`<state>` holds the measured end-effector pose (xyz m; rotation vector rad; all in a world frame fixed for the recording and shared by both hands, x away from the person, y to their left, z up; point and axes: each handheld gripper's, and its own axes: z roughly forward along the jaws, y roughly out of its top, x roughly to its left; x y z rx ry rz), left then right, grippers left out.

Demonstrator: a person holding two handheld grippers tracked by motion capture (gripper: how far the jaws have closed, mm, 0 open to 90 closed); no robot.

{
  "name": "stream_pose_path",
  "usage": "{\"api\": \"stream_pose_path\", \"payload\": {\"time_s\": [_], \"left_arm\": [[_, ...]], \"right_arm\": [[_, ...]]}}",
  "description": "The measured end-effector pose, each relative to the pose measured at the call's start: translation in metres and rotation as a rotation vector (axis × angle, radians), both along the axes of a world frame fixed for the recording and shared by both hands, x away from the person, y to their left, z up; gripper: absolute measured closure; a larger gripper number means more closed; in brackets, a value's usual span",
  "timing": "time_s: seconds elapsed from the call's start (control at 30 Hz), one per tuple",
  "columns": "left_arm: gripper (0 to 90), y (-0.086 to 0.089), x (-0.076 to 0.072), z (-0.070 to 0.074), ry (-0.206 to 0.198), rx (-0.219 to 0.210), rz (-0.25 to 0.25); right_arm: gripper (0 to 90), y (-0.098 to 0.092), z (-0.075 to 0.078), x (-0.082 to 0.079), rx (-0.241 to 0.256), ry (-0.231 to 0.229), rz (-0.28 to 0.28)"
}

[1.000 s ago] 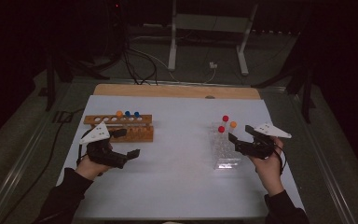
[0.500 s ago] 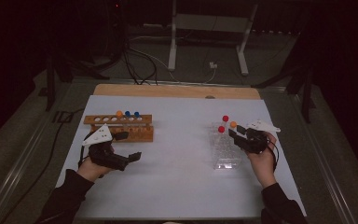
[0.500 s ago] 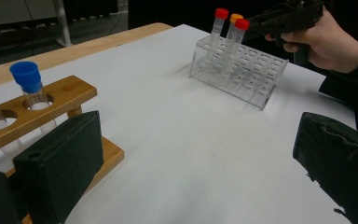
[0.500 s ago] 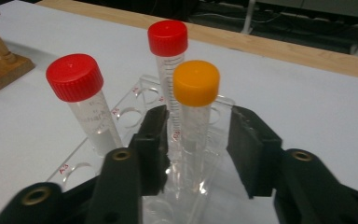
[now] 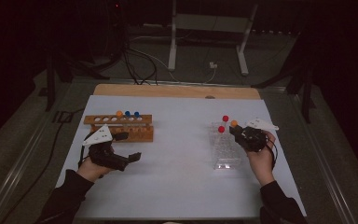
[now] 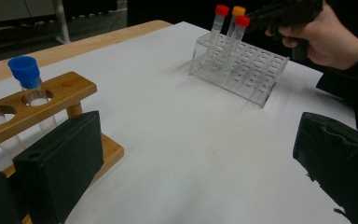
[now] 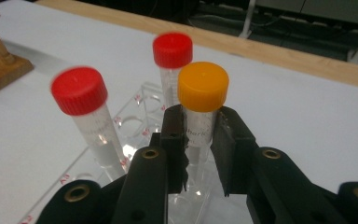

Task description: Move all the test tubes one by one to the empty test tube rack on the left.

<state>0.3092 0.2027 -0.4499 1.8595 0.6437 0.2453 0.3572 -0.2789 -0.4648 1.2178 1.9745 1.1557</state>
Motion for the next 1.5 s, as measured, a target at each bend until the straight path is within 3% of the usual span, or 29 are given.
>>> {"api": "stream_pose_path", "payload": {"time_s": [0.73,1.0,1.27,1.5], "left_arm": [[2.6,-0.002,-0.001,0.002,0.004,0.003,-0.013],[2.6,-0.003,-0.002,0.004,0.003,0.000,-0.020],[2.7,-0.009,-0.003,0.005,0.005,0.003,-0.034],[2.9,-0.017,-0.002,0.008,0.011,-0.002,-0.056]], "right_arm": [[74.7,-0.004,0.053,-0.032,0.015,-0.151,0.004],[74.8,0.009,0.073,-0.049,0.047,-0.209,0.064],[74.8,0.033,0.078,-0.062,0.052,-0.218,0.158],[74.8,0.053,0.069,-0.065,0.064,-0.169,0.238]]}}
